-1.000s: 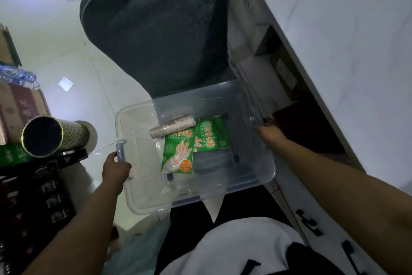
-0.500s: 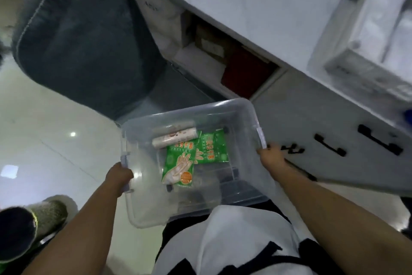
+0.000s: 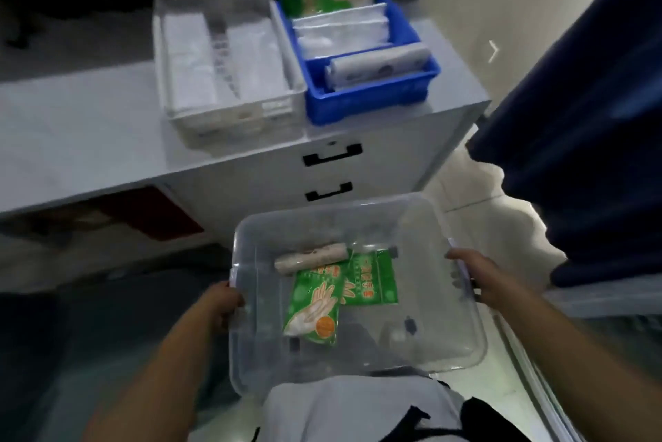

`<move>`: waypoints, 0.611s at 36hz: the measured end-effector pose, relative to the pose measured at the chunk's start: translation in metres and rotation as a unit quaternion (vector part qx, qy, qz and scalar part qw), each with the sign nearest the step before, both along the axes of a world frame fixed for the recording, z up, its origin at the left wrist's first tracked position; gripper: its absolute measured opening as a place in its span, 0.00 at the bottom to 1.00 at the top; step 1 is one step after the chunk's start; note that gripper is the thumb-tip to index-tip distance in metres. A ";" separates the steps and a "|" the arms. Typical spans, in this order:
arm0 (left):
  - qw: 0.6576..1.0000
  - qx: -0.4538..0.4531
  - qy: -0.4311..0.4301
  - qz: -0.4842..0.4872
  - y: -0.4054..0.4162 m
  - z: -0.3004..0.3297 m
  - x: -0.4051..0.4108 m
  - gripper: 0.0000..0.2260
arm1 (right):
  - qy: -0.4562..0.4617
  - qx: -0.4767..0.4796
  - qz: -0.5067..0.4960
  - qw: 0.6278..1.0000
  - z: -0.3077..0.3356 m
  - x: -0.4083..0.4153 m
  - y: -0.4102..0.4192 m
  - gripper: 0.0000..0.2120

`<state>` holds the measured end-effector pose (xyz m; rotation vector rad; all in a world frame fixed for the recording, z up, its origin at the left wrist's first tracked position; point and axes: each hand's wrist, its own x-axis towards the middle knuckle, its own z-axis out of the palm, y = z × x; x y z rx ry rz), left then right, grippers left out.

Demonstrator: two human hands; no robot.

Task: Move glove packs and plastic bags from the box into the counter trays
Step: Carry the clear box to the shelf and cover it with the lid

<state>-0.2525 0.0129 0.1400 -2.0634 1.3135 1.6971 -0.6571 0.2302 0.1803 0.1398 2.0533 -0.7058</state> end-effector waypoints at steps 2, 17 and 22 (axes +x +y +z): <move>0.999 -0.013 -0.001 -0.045 0.000 0.006 -0.062 0.16 | 0.001 -0.025 -0.056 0.998 0.002 -0.039 0.033 0.16; 0.978 -0.004 -0.019 -0.209 0.049 0.028 -0.442 0.09 | 0.050 -0.134 -0.336 0.931 0.030 -0.230 0.220 0.19; 0.951 0.005 -0.045 -0.307 0.045 0.051 -0.546 0.10 | 0.068 -0.130 -0.391 0.909 0.039 -0.258 0.244 0.06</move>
